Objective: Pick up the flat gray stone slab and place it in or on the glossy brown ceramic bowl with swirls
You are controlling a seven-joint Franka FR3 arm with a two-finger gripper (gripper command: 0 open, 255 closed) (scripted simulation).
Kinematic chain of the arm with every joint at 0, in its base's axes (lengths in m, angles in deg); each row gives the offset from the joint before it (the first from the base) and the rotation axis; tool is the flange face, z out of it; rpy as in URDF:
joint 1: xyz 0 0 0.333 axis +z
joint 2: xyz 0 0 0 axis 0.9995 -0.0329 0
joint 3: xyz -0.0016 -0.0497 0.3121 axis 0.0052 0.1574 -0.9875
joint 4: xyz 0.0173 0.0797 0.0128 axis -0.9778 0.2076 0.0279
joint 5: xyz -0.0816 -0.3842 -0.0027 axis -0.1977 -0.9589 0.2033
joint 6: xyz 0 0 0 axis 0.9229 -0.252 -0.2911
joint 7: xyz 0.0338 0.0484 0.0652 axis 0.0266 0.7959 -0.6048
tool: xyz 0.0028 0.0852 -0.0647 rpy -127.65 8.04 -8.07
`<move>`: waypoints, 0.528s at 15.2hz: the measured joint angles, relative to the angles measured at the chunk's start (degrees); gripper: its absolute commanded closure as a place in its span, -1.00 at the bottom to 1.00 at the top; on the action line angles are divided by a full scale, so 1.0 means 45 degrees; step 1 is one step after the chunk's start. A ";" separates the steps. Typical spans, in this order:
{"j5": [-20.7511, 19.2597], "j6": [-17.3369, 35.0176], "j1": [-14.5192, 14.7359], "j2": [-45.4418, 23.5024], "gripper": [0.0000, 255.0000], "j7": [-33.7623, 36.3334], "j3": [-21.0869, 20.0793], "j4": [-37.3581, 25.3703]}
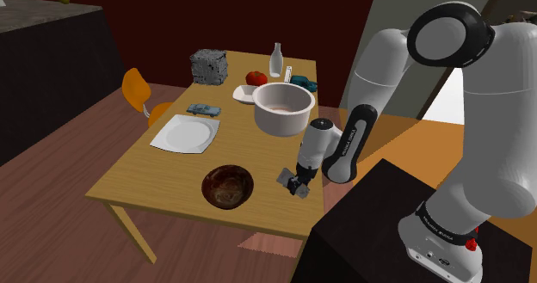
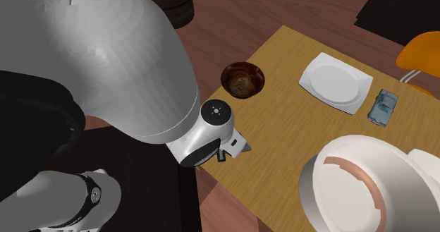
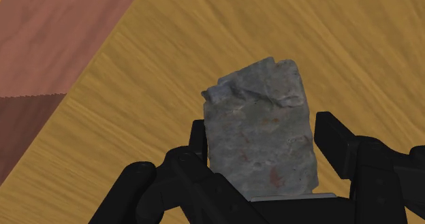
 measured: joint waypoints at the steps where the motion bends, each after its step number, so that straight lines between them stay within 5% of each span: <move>1: 0.0000 0.0000 0.0000 0.0000 1.00 0.0000 0.0000 0.0000; 8: 0.0142 -0.0678 -0.0619 0.0905 1.00 -0.0120 -0.0667 0.0292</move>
